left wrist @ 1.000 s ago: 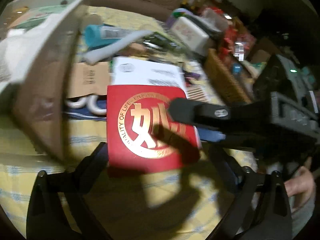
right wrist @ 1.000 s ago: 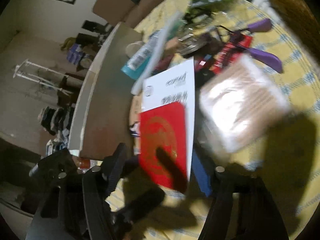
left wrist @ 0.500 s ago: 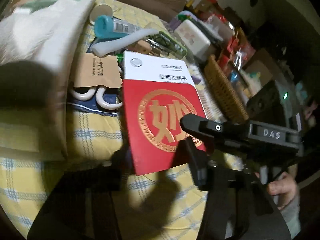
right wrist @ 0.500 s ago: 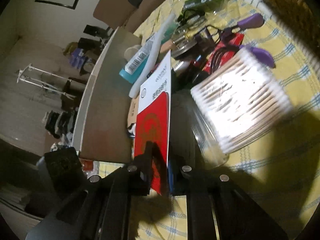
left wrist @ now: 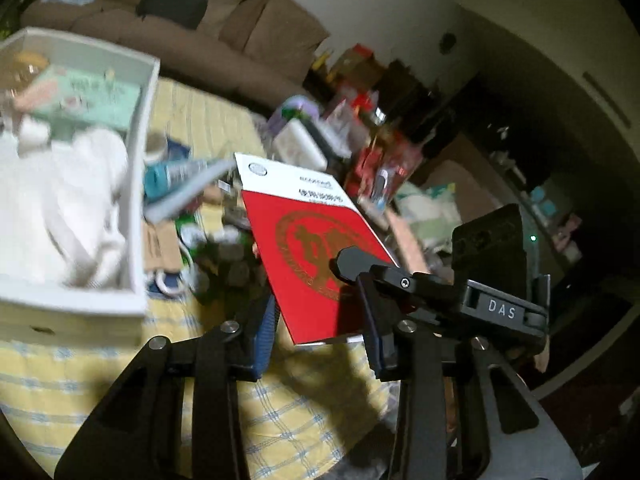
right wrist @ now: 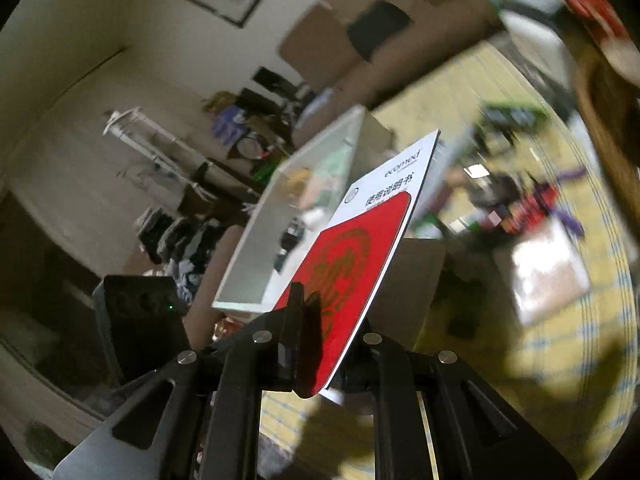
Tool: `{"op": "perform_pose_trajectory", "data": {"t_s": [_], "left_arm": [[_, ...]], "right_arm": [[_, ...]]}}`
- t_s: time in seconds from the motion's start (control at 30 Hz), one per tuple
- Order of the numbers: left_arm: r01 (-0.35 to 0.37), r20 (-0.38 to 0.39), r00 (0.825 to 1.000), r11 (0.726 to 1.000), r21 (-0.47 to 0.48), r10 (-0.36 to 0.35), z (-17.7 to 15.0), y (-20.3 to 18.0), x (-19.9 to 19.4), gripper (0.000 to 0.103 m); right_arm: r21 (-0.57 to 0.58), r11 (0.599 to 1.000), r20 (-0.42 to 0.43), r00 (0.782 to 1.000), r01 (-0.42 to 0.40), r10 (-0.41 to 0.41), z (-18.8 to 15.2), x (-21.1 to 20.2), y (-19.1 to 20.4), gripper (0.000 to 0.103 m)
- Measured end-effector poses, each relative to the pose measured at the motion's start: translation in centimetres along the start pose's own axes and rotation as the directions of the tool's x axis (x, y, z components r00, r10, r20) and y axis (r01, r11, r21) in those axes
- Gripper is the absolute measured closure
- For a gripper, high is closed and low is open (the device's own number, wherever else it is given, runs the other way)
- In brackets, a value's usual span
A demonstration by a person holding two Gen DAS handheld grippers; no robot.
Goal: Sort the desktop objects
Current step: 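Carry the envelope into the white tray and open the right gripper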
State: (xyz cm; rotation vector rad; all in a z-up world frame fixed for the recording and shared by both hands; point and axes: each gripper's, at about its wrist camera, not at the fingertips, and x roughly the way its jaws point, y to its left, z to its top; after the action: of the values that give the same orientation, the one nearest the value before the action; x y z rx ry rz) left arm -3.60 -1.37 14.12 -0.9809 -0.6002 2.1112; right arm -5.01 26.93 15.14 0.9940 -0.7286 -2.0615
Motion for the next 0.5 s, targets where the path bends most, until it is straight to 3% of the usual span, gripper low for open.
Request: {"op": "perform_pose_trajectory", "data": {"t_s": [0.17, 0.27, 0.5], "left_arm": [[-0.014, 0.09, 0.996, 0.999, -0.032, 0.017, 2.9, 2.7, -5.5, 0.069], [-0.055, 0.134, 0.989, 0.997, -0.05, 0.062, 4.3, 5.5, -9.0, 0.069], [-0.168, 0.151, 0.971, 0.98, -0.109, 0.184, 6.4, 13.6, -14.6, 0.069]], "right_arm": [[-0.074, 0.996, -0.049, 0.997, -0.06, 0.056, 2.4, 4.6, 5.9, 0.09], [-0.108, 0.99, -0.084, 0.993, -0.093, 0.084, 2.9, 8.3, 8.9, 0.09], [-0.043, 0.983, -0.165, 0.972, -0.179, 0.17, 2.4, 20.7, 11.7, 0.089]]}}
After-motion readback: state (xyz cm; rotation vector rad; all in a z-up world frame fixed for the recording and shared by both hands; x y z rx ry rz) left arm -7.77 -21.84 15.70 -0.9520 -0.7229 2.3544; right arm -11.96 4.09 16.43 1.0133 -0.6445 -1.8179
